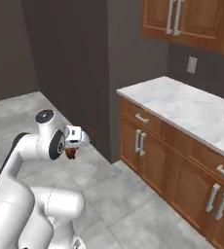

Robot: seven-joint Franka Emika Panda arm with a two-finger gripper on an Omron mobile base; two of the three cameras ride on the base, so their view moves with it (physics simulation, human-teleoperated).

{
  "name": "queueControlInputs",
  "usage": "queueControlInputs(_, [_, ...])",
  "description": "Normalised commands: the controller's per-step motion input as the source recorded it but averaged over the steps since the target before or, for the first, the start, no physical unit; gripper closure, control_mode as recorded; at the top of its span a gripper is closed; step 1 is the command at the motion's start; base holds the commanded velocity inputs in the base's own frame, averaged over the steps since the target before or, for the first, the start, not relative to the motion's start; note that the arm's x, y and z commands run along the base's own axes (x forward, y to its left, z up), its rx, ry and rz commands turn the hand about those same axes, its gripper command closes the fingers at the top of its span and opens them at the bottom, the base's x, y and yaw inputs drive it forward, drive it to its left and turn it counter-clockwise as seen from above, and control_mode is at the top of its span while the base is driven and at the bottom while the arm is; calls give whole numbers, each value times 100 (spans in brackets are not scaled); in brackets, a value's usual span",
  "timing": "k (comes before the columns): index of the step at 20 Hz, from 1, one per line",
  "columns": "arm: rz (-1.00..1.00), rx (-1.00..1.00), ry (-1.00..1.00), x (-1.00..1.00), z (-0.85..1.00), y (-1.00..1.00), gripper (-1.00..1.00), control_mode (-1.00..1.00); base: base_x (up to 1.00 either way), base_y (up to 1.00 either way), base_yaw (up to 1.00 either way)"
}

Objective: Take the chicken drumsticks from the pan and place one on each plate on the dining counter.

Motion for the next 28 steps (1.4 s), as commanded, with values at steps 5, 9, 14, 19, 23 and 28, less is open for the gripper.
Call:
queueControlInputs(5, [0, 0, 0, 0, 0, 0, 100, 100, 68, 0, 82])
queueControlInputs(9, [0, 0, 0, 0, 0, 0, 100, 100, 84, 1, 70])
queueControlInputs(14, [0, 0, 0, 0, 0, 0, 100, 100, 100, 4, 41])
queueControlInputs(19, [0, 0, 0, 0, 0, 0, 100, 100, 100, 0, 22])
queueControlInputs(23, [0, 0, 0, 0, 0, 0, 100, 100, 100, 0, 14])
queueControlInputs(28, [0, 0, 0, 0, 0, 0, 100, 100, 100, 0, 13])
